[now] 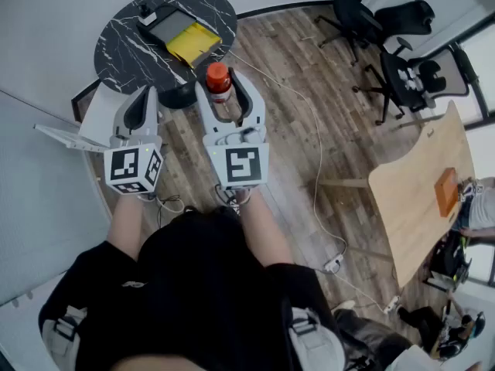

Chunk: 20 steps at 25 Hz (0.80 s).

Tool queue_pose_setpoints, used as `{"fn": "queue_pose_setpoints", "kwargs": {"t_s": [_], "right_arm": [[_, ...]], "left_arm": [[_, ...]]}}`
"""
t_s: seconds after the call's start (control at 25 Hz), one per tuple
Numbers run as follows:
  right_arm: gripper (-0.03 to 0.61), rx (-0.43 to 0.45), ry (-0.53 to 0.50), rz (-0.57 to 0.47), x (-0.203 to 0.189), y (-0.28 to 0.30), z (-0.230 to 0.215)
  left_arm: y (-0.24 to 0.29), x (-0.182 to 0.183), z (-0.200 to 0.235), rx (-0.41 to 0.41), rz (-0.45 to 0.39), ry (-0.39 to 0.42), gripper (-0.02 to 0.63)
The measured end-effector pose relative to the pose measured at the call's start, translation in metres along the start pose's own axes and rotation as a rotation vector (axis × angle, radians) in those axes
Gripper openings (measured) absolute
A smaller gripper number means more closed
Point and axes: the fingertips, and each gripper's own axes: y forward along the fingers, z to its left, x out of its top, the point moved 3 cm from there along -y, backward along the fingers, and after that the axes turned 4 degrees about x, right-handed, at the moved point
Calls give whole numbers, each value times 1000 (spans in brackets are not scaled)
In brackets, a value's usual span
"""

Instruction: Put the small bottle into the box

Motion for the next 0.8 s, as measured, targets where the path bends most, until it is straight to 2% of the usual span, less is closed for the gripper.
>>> {"fn": "queue_pose_setpoints", "kwargs": {"t_s": [0.52,0.8], "right_arm": [[210,23,41,25,-29,-9,-70],[210,-1,44,54,-49,-9,-105]], "left_arm": [[42,-20,-47,29,38,8,0],[74,-36,-71,-18,65,14,0]]}}
